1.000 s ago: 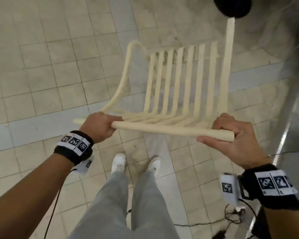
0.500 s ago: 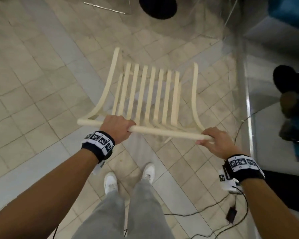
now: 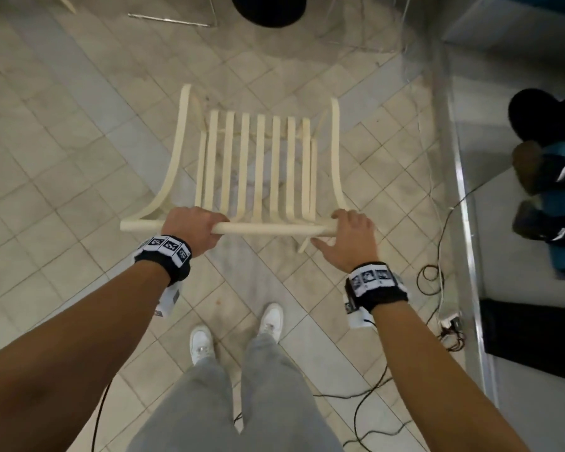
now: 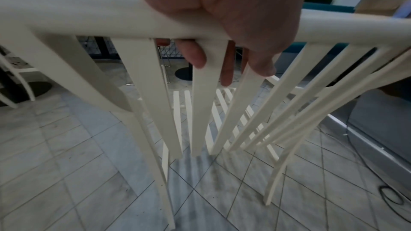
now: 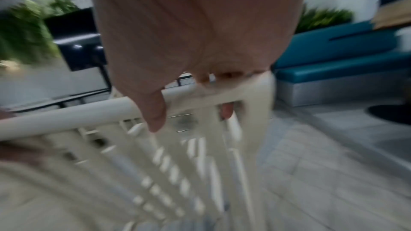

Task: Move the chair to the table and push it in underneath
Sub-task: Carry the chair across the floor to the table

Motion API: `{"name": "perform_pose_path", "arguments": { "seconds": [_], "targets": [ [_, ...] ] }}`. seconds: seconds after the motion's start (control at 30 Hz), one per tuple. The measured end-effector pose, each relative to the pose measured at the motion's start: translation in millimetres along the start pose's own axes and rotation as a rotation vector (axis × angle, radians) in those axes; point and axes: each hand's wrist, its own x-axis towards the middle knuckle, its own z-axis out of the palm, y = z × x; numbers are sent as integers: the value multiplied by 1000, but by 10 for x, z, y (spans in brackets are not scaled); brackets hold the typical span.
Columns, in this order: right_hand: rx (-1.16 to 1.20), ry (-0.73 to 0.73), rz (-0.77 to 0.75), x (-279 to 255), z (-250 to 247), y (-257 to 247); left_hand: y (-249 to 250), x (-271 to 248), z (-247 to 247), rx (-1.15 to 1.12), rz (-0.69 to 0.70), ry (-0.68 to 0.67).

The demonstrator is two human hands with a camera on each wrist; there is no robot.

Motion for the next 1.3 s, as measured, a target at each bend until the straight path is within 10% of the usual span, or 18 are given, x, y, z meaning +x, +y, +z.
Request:
{"name": "perform_pose_path", "arguments": {
  "seconds": [0.37,1.3],
  "targets": [
    [-187,-25,-232,656,89,-608,-56,526,-265,10,-106,-53],
    [-181,43,-17,4327,-727,-895,-1456,3900,-1694,-38,-5,61]
  ]
}}
